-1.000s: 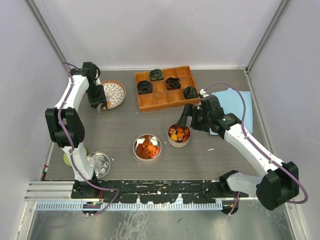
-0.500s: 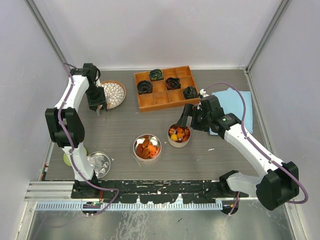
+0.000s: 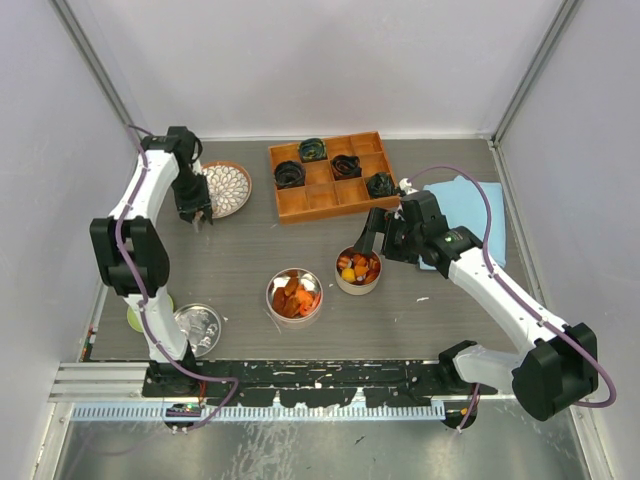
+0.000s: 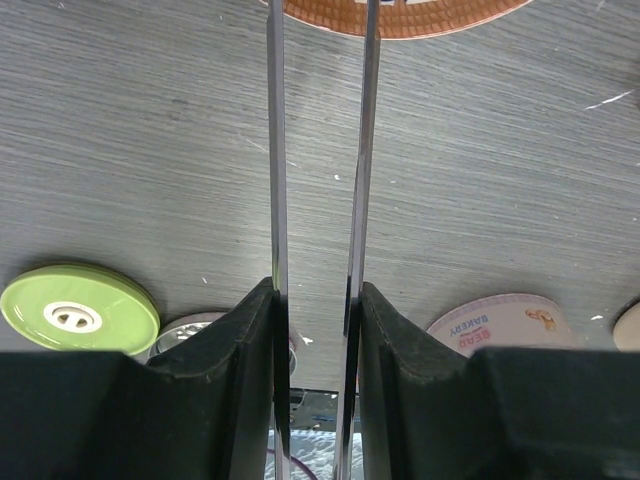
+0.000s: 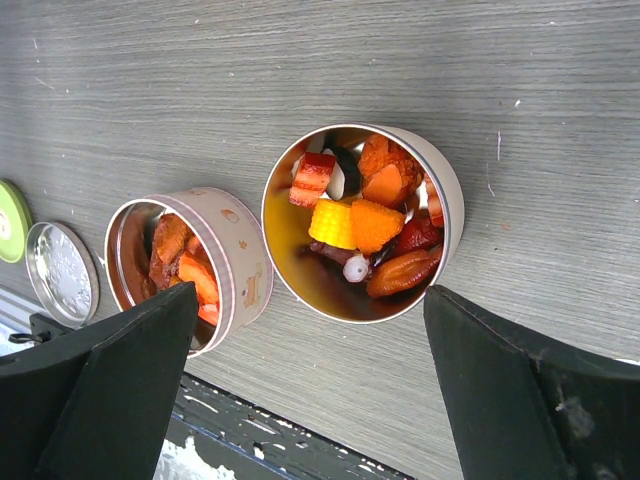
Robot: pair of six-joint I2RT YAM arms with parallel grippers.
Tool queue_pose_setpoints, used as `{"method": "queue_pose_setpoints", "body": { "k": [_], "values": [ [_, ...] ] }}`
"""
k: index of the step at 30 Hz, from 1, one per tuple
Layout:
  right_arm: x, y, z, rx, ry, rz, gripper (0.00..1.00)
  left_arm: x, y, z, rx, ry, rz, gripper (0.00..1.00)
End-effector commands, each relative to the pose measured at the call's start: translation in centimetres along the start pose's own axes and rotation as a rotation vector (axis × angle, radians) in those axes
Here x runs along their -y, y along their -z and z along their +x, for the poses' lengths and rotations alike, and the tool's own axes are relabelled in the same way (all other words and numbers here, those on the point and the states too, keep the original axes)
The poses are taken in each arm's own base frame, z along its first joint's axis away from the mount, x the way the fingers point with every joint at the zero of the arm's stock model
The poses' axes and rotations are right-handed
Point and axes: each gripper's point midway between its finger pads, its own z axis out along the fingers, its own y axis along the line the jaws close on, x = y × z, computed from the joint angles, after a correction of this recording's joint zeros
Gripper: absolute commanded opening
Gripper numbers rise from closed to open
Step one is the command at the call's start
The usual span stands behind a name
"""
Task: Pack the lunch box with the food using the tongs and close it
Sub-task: Pick up the fake food from the plate, then place the fake food in the packing box.
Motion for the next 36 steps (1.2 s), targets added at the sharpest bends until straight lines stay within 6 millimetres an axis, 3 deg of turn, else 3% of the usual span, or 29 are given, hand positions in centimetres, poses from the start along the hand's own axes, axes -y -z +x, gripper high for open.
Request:
{"method": "queue_pose_setpoints", "body": {
  "k": [1, 7, 12, 15, 21, 26, 29, 36],
  "values": [
    [-0.9, 0.2, -1.2, 0.043, 0.008, -0.033, 1.00, 1.6, 5.4, -1.6, 0.164, -0.016, 0.080, 0.31],
    [-0.9, 0.0, -1.1, 0.038, 0.004, -0.035, 1.00, 2.3, 7.7, -0.7, 0.200, -0.034, 0.104, 0.31],
    [-1.0, 0.1, -1.2, 0.041, 0.002, -0.040, 1.00, 4.2, 9.3, 2.1, 0.195, -0.091, 0.141, 0.30],
    [-1.1, 0.2, -1.2, 0.044, -0.002, -0.042, 1.00, 6.4, 10.8, 5.9, 0.181, -0.169, 0.191, 0.31],
    [-1.2, 0.6, -1.2, 0.049, -0.016, -0.052, 1.00, 10.5, 13.2, 15.8, 0.124, -0.282, 0.318, 0.31],
    [-1.2, 0.9, -0.9, 0.054, -0.032, -0.058, 1.00, 11.5, 13.5, 22.2, 0.063, -0.309, 0.410, 0.32],
    [-1.2, 1.0, -0.6, 0.053, -0.042, -0.064, 1.00, 11.3, 13.2, 24.8, 0.013, -0.354, 0.407, 0.32],
    [-1.0, 1.1, 0.0, 0.049, -0.058, -0.070, 1.00, 12.4, 12.5, 27.1, -0.035, -0.435, 0.398, 0.33]
  ]
}}
